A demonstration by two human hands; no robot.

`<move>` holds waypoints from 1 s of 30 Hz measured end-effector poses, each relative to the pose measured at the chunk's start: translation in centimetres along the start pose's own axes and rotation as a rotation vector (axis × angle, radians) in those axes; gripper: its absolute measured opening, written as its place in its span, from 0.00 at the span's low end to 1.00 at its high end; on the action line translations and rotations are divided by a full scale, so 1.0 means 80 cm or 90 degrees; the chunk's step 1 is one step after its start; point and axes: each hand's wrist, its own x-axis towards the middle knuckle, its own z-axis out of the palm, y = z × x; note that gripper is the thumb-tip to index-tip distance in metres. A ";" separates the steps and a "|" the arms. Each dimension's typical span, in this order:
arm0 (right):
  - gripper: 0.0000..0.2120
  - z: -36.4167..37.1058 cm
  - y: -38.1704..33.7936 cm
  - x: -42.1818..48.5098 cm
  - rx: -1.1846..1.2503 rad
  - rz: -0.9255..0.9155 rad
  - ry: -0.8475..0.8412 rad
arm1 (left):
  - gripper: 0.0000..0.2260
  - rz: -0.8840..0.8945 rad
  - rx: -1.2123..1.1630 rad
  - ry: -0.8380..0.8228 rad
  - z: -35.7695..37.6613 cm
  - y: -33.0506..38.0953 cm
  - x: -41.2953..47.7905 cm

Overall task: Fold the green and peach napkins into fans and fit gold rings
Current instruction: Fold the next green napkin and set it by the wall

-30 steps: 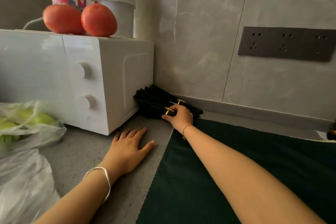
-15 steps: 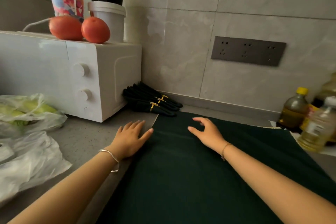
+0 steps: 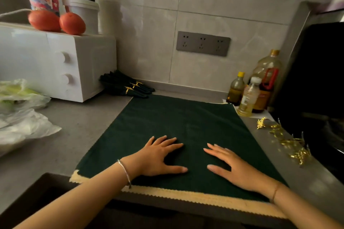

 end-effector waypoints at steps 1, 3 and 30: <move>0.34 0.001 -0.002 -0.021 -0.026 -0.014 -0.021 | 0.39 0.017 0.002 -0.006 0.006 0.012 -0.009; 0.36 0.001 -0.008 -0.046 -0.064 -0.028 -0.050 | 0.41 0.037 0.003 -0.011 0.012 0.023 -0.021; 0.05 -0.005 -0.043 -0.074 0.002 -0.054 0.166 | 0.19 0.121 0.009 0.081 -0.004 0.050 -0.047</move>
